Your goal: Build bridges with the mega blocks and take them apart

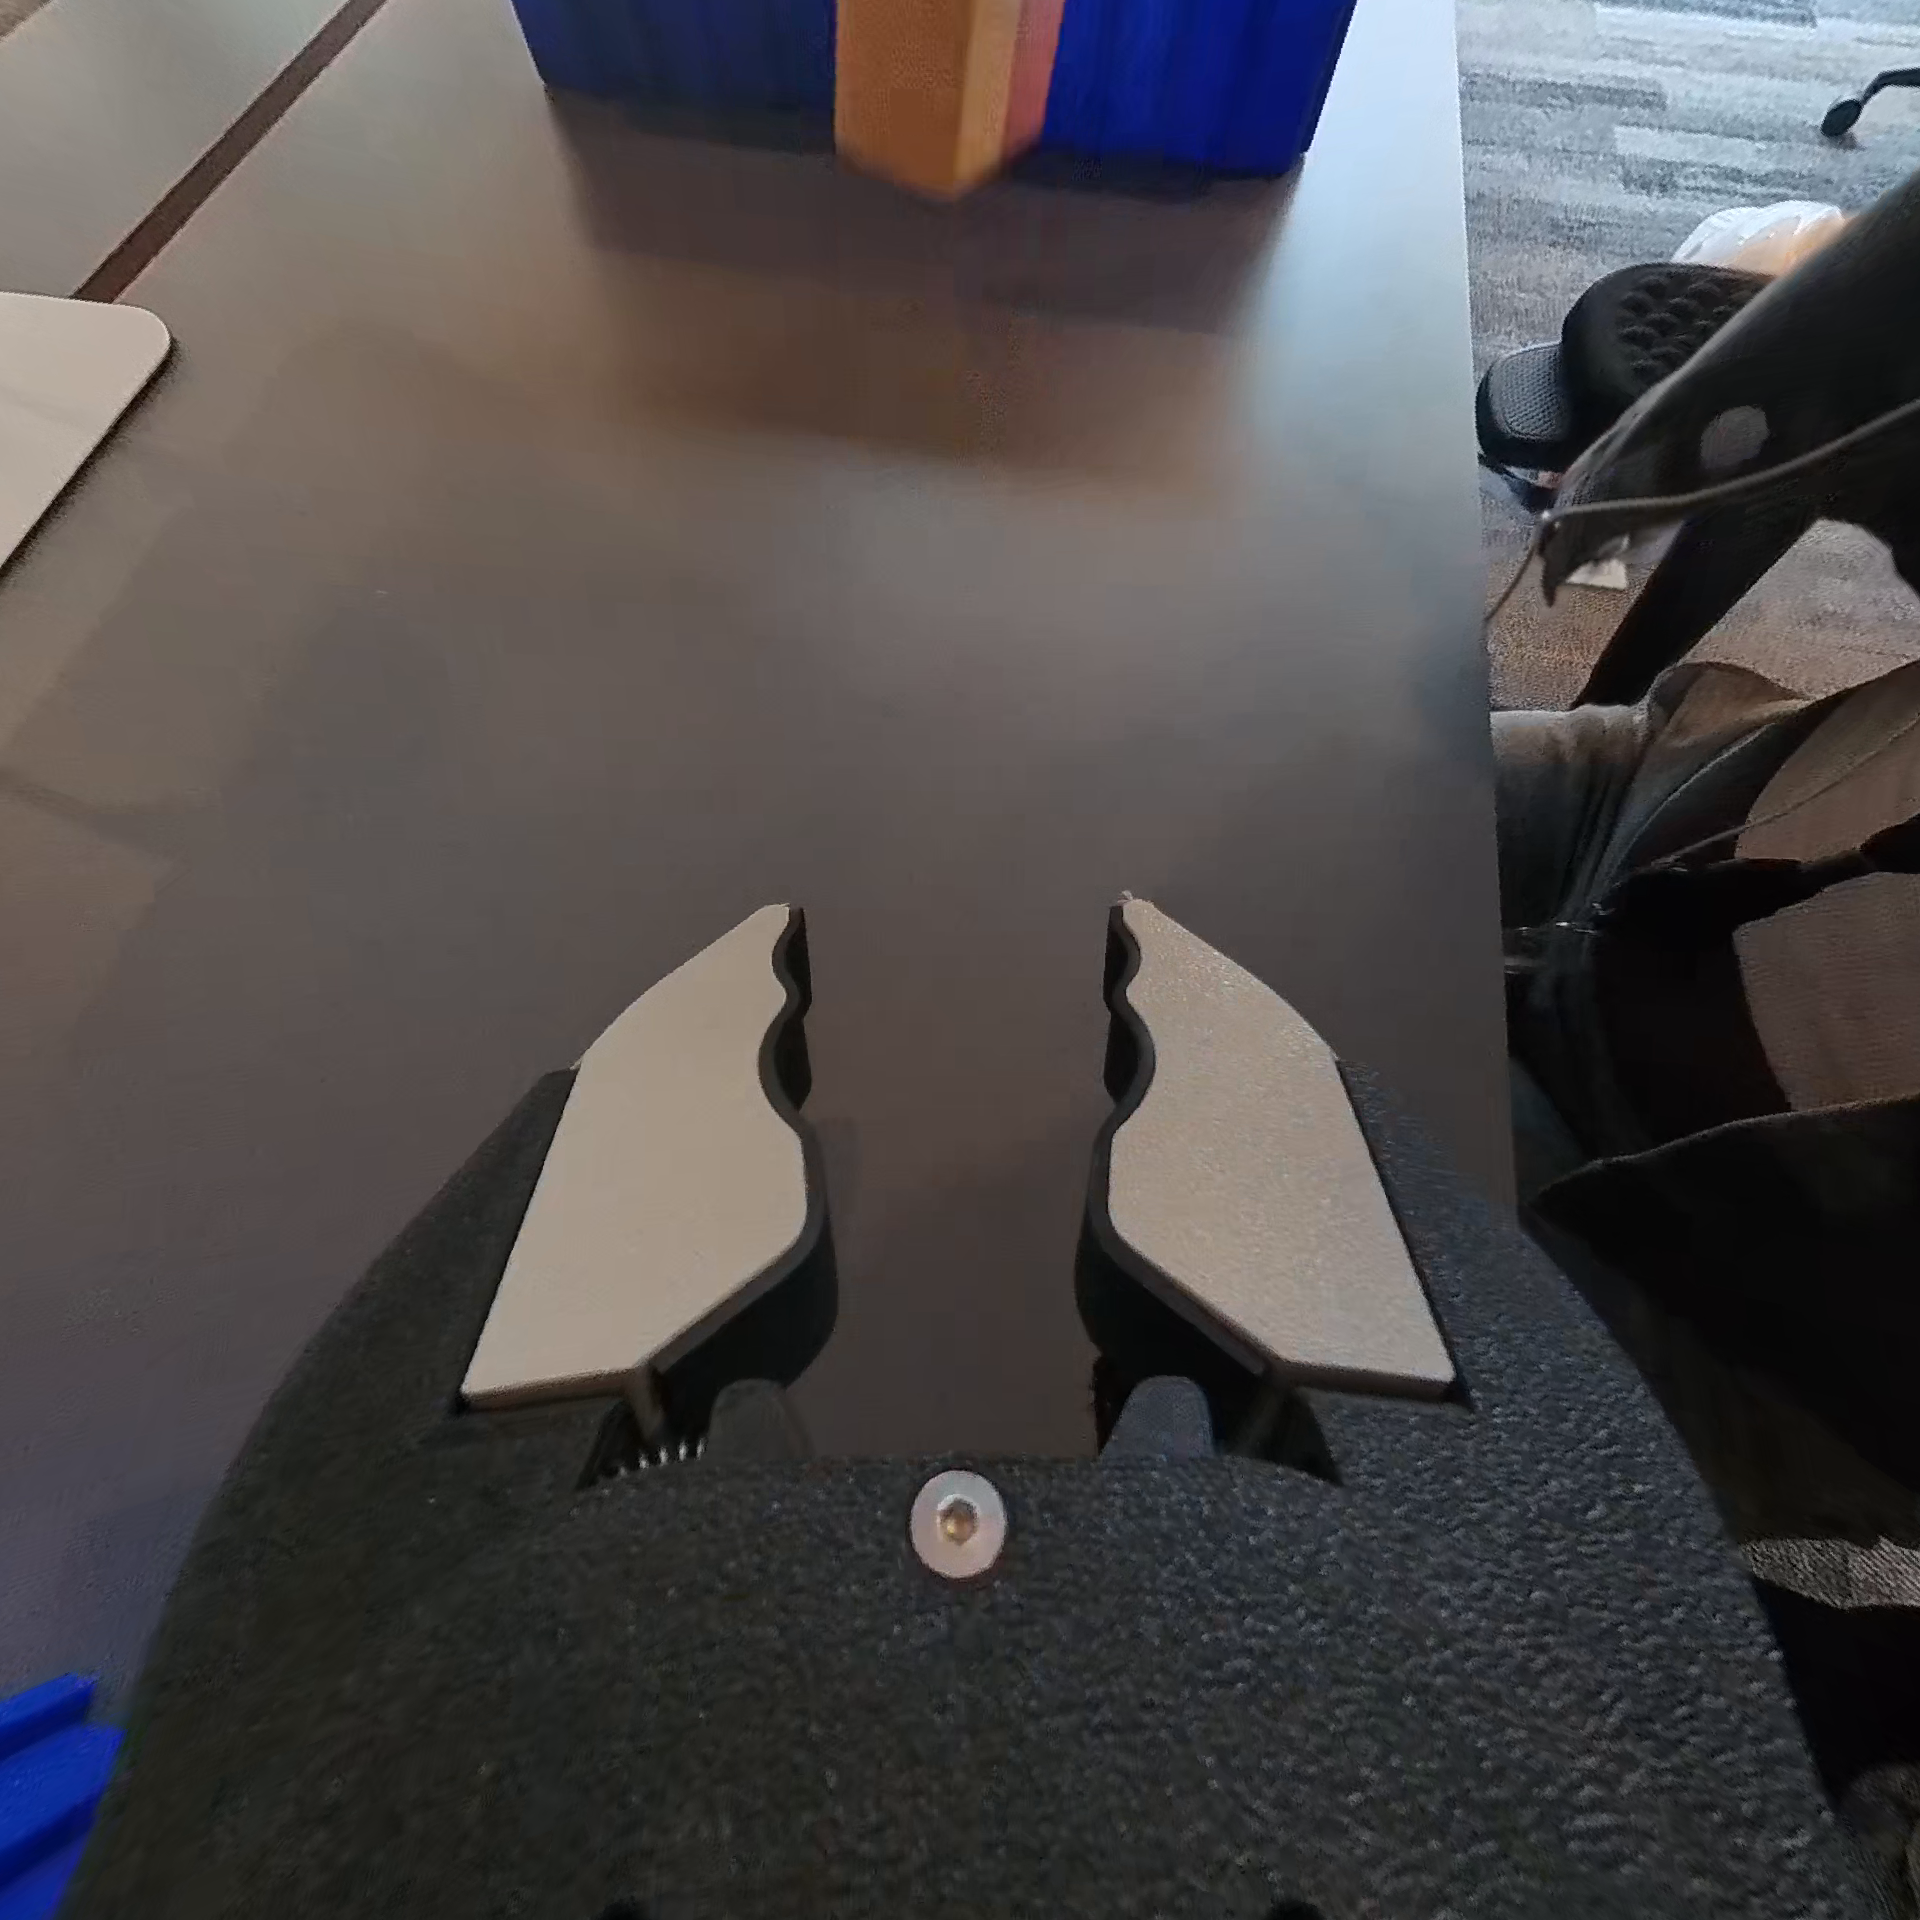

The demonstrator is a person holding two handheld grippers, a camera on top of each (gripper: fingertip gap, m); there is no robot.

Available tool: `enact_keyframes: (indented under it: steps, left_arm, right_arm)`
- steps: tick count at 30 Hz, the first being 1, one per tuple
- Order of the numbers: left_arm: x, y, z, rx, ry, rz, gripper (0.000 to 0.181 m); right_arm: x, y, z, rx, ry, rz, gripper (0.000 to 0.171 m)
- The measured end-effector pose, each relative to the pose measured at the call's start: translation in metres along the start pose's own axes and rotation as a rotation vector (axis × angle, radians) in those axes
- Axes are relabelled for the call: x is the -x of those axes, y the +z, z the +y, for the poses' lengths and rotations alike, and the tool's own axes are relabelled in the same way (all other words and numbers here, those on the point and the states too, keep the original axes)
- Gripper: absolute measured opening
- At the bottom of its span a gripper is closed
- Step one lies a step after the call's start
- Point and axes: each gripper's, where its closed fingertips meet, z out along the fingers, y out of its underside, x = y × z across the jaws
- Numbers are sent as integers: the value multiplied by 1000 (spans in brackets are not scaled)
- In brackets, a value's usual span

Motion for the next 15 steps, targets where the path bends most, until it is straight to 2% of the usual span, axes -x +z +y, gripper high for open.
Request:
enact_keyframes:
  steps: [3,7,12,15]
  left_arm:
    - [0,0,-1,-5,-4,2,54]
    - [0,2,0,-7,-7,10,54]
    - [-1,4,1,-4,-3,16,53]
    - [-1,4,1,-2,-3,17,53]
  right_arm:
    - [-30,-31,62,44,227,37,35]
    - [-68,-48,159,98,580,82,36]
    - [-94,-43,261,118,939,111,35]
    - [-103,-27,302,125,1079,117,35]
